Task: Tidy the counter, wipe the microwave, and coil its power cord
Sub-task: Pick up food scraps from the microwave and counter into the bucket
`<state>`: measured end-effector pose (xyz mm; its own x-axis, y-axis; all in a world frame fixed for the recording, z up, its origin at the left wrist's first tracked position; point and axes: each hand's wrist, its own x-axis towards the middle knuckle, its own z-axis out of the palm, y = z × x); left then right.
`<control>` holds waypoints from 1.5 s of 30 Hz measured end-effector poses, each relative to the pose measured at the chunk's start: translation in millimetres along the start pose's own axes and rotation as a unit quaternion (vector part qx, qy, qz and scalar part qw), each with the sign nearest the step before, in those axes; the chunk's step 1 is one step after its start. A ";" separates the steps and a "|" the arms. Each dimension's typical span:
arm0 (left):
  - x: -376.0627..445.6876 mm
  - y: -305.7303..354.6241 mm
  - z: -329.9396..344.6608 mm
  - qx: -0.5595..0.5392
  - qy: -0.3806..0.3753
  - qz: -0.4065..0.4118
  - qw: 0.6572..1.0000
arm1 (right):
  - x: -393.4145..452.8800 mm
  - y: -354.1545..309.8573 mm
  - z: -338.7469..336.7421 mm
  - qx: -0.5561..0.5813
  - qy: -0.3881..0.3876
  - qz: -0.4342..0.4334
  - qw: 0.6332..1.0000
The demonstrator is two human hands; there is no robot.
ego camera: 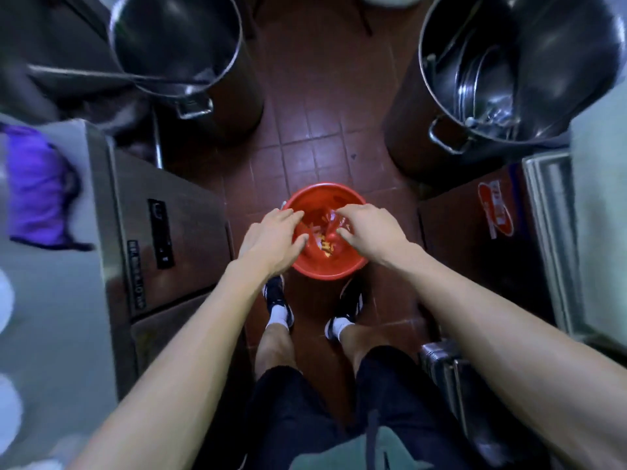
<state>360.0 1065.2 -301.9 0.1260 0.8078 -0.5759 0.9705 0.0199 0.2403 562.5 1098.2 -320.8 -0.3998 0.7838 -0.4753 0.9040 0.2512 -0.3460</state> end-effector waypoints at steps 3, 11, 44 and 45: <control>-32.6 2.4 -28.4 -0.003 0.032 -0.030 0.999 | -16.6 -23.2 -34.3 0.001 0.036 -0.026 0.999; -115.5 -18.1 -68.8 -0.074 0.133 -0.081 0.985 | -44.7 -90.2 -88.5 -0.024 0.054 -0.125 0.990; -611.7 -98.4 137.1 -0.200 0.355 -0.384 0.828 | -334.4 -407.8 69.9 -0.121 0.032 -0.465 0.876; -619.7 -99.1 143.5 -0.208 0.359 -0.390 0.822 | -339.4 -413.3 74.1 -0.123 0.028 -0.470 0.874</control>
<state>215.2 478.1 -80.9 -0.8002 0.5901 -0.1072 0.5253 0.7759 0.3493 313.3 686.3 -76.4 -0.9811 0.1908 -0.0324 0.1889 0.9078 -0.3744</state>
